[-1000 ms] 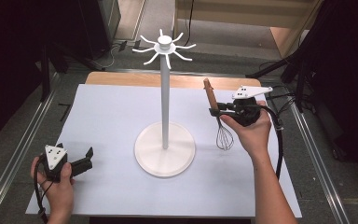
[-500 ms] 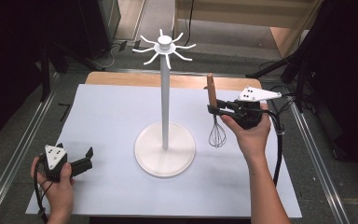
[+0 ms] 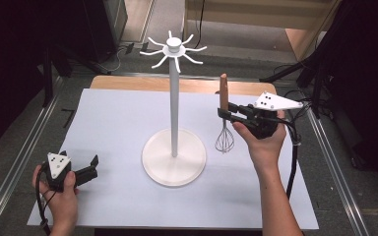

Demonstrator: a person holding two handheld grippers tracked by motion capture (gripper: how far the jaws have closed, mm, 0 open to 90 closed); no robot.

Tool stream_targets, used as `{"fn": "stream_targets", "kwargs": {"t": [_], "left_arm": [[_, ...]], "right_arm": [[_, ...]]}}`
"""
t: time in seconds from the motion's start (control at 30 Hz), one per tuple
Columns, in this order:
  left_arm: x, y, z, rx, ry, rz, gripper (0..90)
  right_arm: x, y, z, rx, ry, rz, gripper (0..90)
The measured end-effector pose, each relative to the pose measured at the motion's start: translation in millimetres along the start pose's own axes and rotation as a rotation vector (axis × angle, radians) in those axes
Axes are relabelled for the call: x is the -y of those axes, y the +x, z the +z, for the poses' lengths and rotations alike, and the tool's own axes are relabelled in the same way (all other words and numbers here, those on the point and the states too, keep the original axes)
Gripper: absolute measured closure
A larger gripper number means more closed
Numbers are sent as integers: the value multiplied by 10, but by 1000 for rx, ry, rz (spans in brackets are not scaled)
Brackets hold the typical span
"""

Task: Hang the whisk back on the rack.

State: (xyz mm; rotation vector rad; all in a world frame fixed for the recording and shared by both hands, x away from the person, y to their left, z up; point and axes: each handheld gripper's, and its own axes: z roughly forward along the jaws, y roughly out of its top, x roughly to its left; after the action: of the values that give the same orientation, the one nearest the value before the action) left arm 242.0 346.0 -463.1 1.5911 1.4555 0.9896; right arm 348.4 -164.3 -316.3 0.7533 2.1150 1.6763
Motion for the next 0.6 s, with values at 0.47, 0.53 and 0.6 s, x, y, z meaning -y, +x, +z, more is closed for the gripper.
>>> {"fn": "stream_targets", "kwargs": {"t": [0.47,0.53,0.6], "left_arm": [[-1,3,-2,3,1,0,0],[-1,2,-2,2,2,0,0],[0,2,-1,3,0,0,0]], "right_arm": [[-115,212,-63,-35,-104,4,706],[-128,247,-70,-36,-112,-3,706],[-138,282,-77,-39,-122,2,706]]}}
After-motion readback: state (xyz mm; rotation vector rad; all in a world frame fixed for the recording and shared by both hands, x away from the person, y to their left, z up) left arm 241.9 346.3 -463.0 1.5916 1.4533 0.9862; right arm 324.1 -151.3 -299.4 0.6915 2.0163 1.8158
